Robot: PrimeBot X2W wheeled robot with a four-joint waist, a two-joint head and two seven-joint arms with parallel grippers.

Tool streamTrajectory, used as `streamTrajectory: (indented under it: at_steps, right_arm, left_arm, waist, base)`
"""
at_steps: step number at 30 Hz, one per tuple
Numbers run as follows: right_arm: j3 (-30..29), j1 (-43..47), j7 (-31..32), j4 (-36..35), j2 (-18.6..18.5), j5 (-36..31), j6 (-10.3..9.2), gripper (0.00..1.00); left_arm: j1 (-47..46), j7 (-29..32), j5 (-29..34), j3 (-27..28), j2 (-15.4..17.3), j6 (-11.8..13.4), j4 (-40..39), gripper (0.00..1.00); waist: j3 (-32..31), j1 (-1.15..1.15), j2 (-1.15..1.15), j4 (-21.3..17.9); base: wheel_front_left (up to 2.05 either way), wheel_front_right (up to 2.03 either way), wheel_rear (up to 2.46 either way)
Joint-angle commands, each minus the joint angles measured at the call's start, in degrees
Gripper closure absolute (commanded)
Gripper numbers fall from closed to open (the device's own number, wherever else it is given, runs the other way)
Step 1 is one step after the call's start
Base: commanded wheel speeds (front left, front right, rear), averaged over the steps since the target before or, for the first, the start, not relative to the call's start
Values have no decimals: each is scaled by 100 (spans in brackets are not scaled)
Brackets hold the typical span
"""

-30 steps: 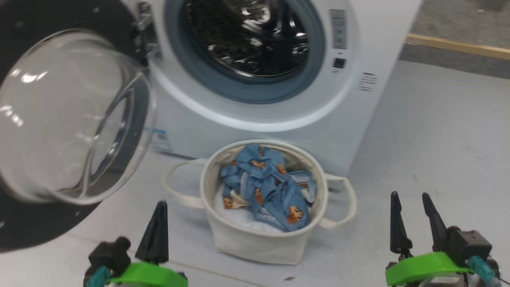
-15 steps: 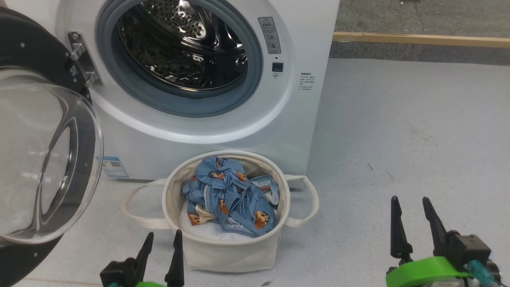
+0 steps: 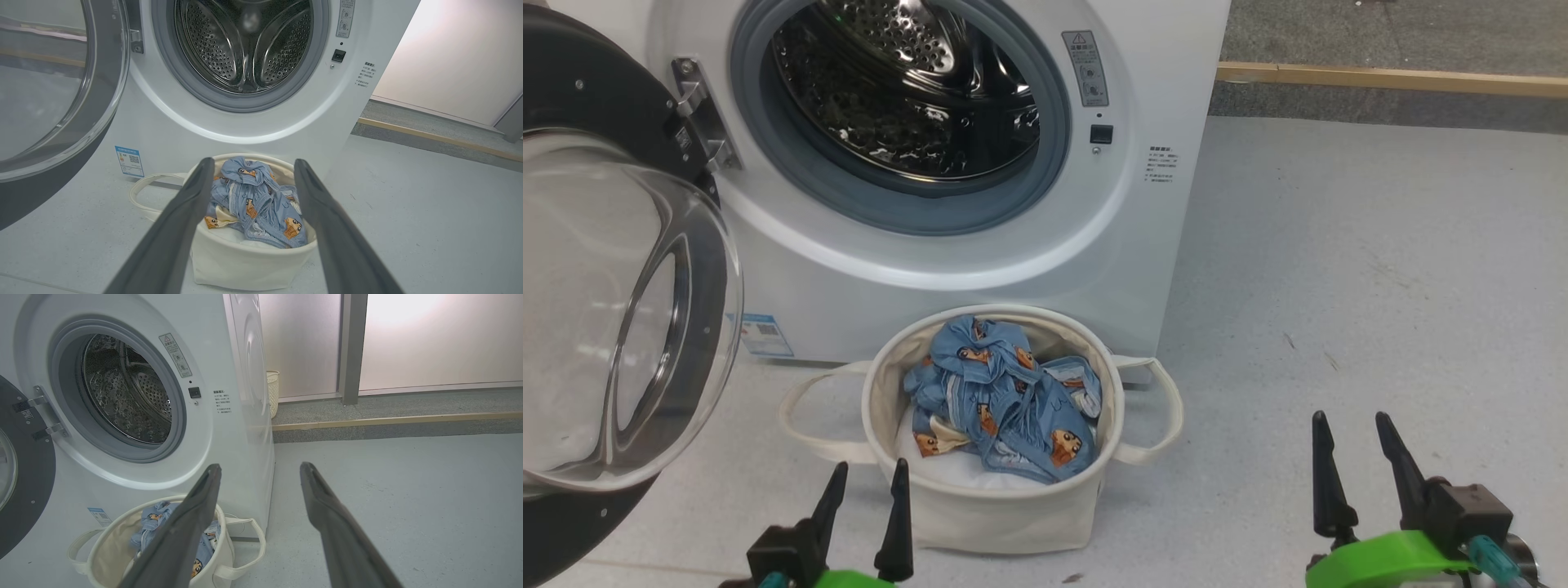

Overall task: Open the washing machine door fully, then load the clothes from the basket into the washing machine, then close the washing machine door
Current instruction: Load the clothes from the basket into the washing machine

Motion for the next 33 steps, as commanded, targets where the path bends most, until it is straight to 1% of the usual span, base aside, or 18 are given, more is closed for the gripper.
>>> streamTrajectory:
  at_steps: [1, 8, 13, 19, 22, 25, 33]
  right_arm:
    - [161, -201, -70, -131, -19, -44, 5, 0]
    - [180, -223, -70, -95, -19, -35, 5, 0]
    - [209, -247, -70, -76, -19, -28, 5, 0]
    - [243, -279, -70, -59, -19, -9, 5, 0]
    - [238, -292, -70, -44, -19, -11, 5, 0]
    - [248, -302, -70, -32, -19, -2, 5, 0]
    - [350, -299, -70, -65, -19, 7, 5, 0]
  left_arm:
    - [-233, -28, -46, 131, 71, -6, -162, 0]
    - [-262, -28, -304, 124, 71, -115, -59, 0]
    - [-301, -28, -408, 112, 71, -182, 51, 0]
    - [-325, -28, -340, 123, 71, -158, 52, 0]
    - [-334, -28, -357, 116, 71, -187, -3, 0]
    - [-324, -28, -281, 127, 71, -145, -42, 0]
    - [-320, -28, -125, 148, 71, -60, -3, 0]
  waist:
    - [-6, 0, 0, 1]
    - [-3, 0, 0, -13]
    - [17, 0, 0, -34]
    - [59, 0, 0, -74]
    - [84, 0, 0, -75]
    - [110, 0, 0, -74]
    - [189, 0, 0, -66]
  base:
    - [0, 0, 0]
    - [15, -5, -11]
    - [75, -81, 6]
    - [145, -162, 17]
    - [172, -163, -9]
    - [126, -126, 0]
    - [51, -51, 0]
